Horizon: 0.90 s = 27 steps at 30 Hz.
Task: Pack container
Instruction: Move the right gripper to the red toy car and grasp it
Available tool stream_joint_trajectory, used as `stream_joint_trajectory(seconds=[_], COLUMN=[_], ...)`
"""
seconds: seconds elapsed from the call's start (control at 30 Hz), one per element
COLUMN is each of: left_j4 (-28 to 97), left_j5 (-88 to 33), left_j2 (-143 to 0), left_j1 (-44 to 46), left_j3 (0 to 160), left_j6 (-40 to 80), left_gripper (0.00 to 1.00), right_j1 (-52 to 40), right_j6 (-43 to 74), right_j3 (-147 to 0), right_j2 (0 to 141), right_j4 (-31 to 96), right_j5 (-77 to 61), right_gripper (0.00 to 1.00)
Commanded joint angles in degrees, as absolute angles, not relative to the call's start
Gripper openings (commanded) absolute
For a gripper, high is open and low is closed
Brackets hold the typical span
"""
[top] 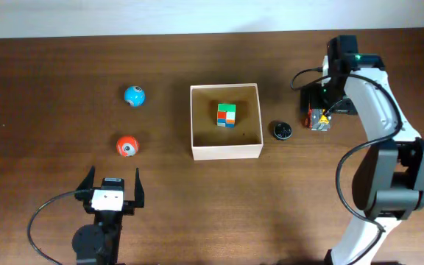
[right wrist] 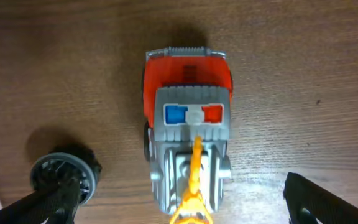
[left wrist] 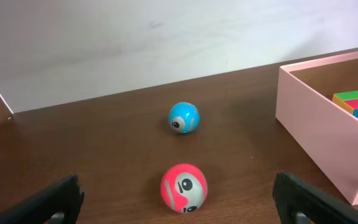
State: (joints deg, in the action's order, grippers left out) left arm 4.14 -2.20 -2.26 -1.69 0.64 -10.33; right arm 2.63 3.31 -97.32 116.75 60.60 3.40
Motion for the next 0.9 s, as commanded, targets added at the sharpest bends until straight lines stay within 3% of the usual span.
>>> stream_joint_trajectory(seconds=[0.0,0.33,0.37,0.43,0.5,0.53,0.87], left_j4=[4.54,4.54,4.54,4.54,4.54,4.54,4.54], left_j5=[-3.25,-3.25,-3.25,-3.25,-3.25,-3.25,-3.25], left_j2=[-2.31,-2.31,-2.31,-2.31,-2.31,-2.31,-2.31], left_j1=[-2.04,-2.04,-2.04,-2.04,-2.04,-2.04,-2.04], left_j3=[0.54,0.54,0.54,0.54,0.54,0.54,0.54], left_j6=[-11.25,-11.25,-11.25,-11.25,-11.25,-11.25,-11.25], left_gripper=[0.99,0.99,0.99,0.99,0.99,0.99,0.99], right_j1=[2.42,2.66,2.66,2.66,2.66,2.66,2.00], right_j6=[2.76,1.45,1.45,1.48,1.50,1.50,3.03], right_j3=[-96.90,-96.92,-96.92,-96.92,-96.92,-96.97,-106.63], right_j2=[120.09,122.67,122.67,122.67,122.67,122.67,122.61], right_j4=[60.45,60.34,60.27,60.16,59.96,59.94,68.64], right_j5=[2.70,2.61,2.61,2.61,2.61,2.61,2.57], right_gripper=[0.99,0.99,0.95,0.70,0.51,0.46,0.35])
